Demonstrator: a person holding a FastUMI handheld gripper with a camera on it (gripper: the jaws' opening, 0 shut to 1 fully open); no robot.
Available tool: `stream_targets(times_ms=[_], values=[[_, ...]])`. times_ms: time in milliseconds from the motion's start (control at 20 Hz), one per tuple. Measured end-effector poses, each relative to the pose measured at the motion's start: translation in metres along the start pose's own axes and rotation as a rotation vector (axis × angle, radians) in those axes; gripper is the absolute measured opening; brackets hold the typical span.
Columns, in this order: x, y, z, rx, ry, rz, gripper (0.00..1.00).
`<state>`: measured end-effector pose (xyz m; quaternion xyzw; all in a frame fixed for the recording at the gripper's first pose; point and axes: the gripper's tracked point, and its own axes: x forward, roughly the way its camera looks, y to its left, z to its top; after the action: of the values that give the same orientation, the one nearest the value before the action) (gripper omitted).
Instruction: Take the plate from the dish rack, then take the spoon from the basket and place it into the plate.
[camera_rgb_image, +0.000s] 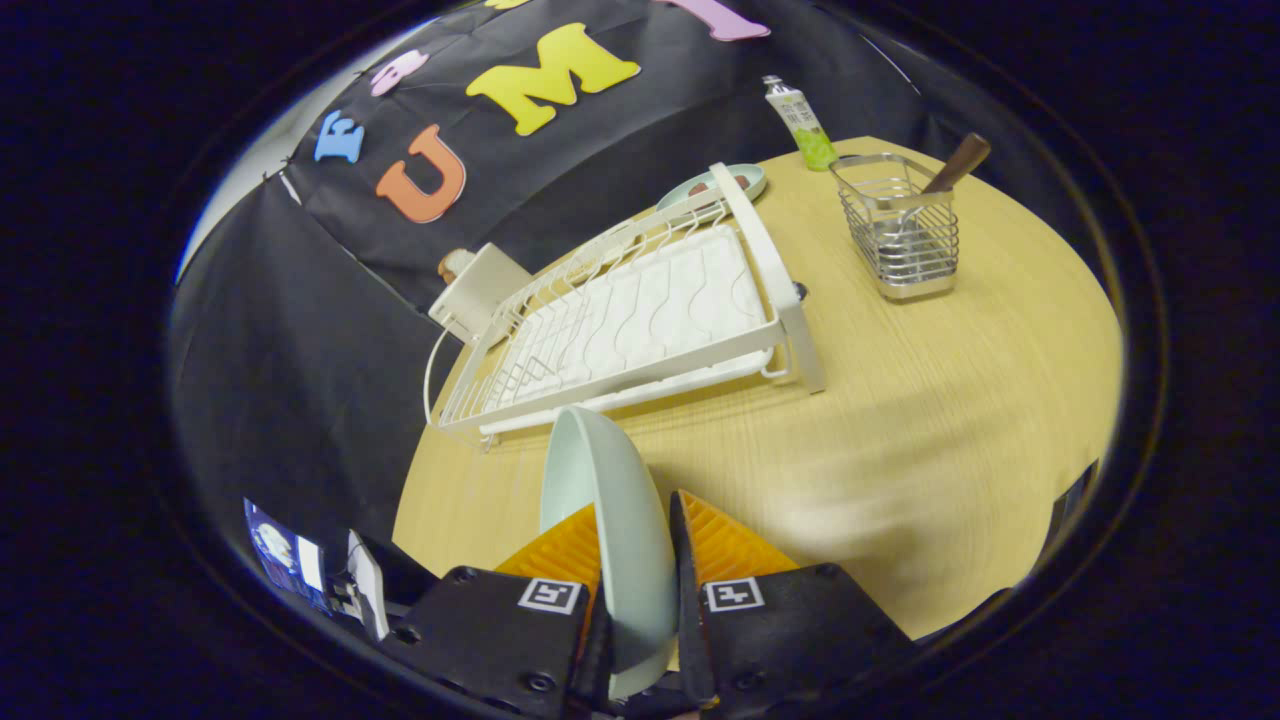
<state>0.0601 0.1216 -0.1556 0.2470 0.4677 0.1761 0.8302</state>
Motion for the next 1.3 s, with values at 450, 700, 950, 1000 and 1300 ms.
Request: stream_targets(times_ms=[450,700,950,1000,1300], values=[[0.011,-0.034,0.006,0.008,0.001,-0.047,0.43],[0.006,-0.053,0.018,-0.046,-0.06,-0.132,0.52],[-0.021,-0.06,0.04,-0.172,-0.234,-0.191,0.64],[-0.028,-0.062,0.043,-0.205,-0.276,-0.212,0.7],[-0.095,-0.068,0.09,-0.406,-0.662,-0.32,0.99]])
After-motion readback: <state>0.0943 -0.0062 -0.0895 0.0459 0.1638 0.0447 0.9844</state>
